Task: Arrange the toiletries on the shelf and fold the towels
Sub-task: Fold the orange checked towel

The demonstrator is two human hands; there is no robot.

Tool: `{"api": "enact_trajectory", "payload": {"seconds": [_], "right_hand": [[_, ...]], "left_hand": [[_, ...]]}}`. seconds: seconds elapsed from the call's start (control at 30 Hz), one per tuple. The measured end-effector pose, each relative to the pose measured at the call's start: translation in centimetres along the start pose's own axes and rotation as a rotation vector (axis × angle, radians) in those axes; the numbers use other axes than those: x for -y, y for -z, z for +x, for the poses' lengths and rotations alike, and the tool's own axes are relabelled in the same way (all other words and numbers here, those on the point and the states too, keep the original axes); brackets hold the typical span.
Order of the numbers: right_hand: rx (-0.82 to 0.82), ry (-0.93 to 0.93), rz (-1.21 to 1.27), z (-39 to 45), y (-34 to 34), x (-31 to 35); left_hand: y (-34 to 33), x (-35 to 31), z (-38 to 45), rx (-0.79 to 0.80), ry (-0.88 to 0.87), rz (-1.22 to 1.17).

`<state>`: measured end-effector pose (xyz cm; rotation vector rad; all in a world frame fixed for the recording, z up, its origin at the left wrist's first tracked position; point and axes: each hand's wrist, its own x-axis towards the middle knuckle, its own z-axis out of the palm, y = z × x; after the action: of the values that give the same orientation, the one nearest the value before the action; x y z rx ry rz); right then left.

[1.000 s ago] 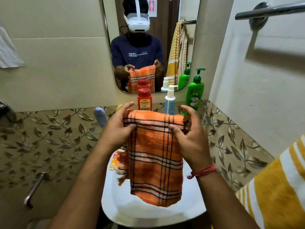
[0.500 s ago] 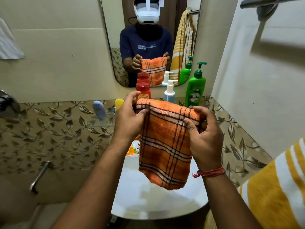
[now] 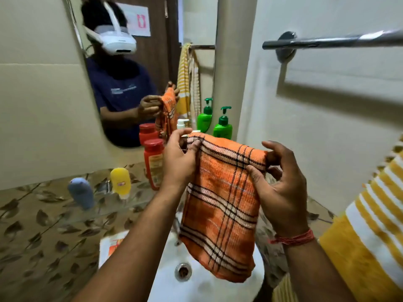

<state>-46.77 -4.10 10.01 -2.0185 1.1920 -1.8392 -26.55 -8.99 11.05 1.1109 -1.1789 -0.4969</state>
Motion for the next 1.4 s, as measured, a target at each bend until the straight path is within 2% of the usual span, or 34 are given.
{"api": "enact_trajectory", "payload": {"seconds": [0.27, 0.37, 0.53, 0.77, 0.93, 1.03, 1.13, 1.2, 1.27, 1.33, 1.4], "right_hand": [[-0.242, 0.047, -0.169, 3.4, 1.0, 3.4], [-0.296, 0.153, -0.345, 6.2, 2.9, 4.8], [-0.23, 0.36, -0.65, 11.6, 6.4, 7.2], [-0.171, 0.482, -1.004, 19.6, 10.6, 10.8], [-0.128, 0.434, -1.15, 22.5, 12.5, 11.2], [-0.158, 0.43, -1.24, 24.2, 13.1, 11.5], [-0.178, 0.384, -1.44, 25.9, 13.9, 11.6], [-0.131, 0.376, -1.597, 26.4, 14.4, 11.3], [-0.058, 0.42, -1.708, 26.5, 14.4, 10.9], [0.005, 0.479, -1.762, 26.8, 14.1, 10.6], [0.052, 0.498, -1.764, 27.2, 14.1, 10.4]], "left_hand": [[-3.5, -2.7, 5.2, 0.237, -0.054, -0.243], [-5.5, -4.9, 7.1, 0.301, -0.081, -0.333], [-8.6, -9.1, 9.9, 0.398, -0.079, -0.443], [-13.0, -16.9, 13.4, 0.411, -0.243, -0.443], [-16.1, -19.1, 15.2, 0.391, -0.312, -0.322], [-18.3, -19.7, 16.8, 0.383, -0.399, -0.26], [-19.9, -21.1, 17.7, 0.432, -0.554, -0.135], [-21.3, -21.2, 18.2, 0.435, -0.664, -0.041], [-22.1, -21.0, 18.4, 0.417, -0.681, 0.006], [-22.2, -20.8, 18.5, 0.349, -0.699, 0.075], [-21.9, -20.9, 18.4, 0.227, -0.796, 0.197]]}}
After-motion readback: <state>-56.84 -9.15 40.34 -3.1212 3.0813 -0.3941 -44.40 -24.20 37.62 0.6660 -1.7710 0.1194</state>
